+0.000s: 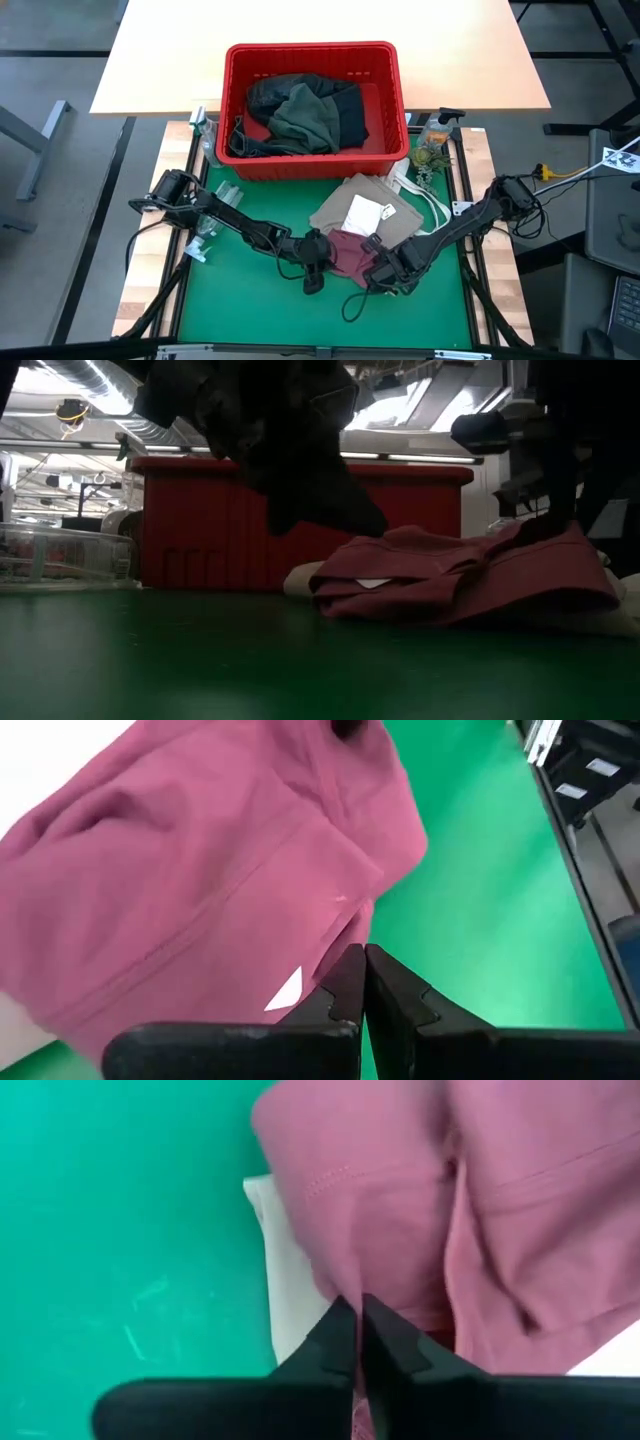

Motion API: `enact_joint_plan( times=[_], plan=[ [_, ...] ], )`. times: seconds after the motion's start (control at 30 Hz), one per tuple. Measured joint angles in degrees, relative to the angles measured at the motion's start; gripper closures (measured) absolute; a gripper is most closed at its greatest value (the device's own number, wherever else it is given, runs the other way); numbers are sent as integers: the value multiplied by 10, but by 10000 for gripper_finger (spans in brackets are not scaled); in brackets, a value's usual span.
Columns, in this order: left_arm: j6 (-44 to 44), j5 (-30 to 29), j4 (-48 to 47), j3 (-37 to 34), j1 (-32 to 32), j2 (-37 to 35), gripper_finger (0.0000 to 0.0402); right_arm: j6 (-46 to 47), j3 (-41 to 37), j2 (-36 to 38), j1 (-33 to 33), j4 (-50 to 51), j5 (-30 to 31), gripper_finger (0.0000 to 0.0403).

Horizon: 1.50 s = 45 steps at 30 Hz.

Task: Fold laundry
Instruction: Fold the pink underwear

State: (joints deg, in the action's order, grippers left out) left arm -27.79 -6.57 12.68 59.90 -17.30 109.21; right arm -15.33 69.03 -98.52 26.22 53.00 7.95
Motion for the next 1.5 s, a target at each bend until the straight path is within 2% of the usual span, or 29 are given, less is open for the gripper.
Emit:
enact_joint_plan(
  times=[0.2,0.3,0.43,0.67,0.83,1.0,1.13,1.33,1.5],
  plan=[
    [14,-6,-1,0,0,0,400,-14,48,0,0,11,0,377],
    [14,-14,-2,0,0,0,401,-44,64,0,-9,-1,-6,384],
    [14,-18,-4,0,2,0,401,-47,70,0,-37,-60,-18,398],
    [14,-39,-17,0,2,0,401,-49,76,0,-96,-153,-37,395],
    [4,-74,-126,0,-5,-28,401,-60,76,0,-135,-191,-42,398],
    [-34,-143,-277,0,-25,-82,401,-61,75,-14,-164,-206,-61,399],
    [-55,-178,-339,0,-43,-124,401,-61,75,-36,-183,-224,-61,400],
    [-56,-191,-342,0,-68,-153,401,-61,75,-60,-200,-223,-61,397],
    [-55,-199,-282,0,-74,-152,401,-62,75,-64,-204,-219,-59,399]
  ],
)
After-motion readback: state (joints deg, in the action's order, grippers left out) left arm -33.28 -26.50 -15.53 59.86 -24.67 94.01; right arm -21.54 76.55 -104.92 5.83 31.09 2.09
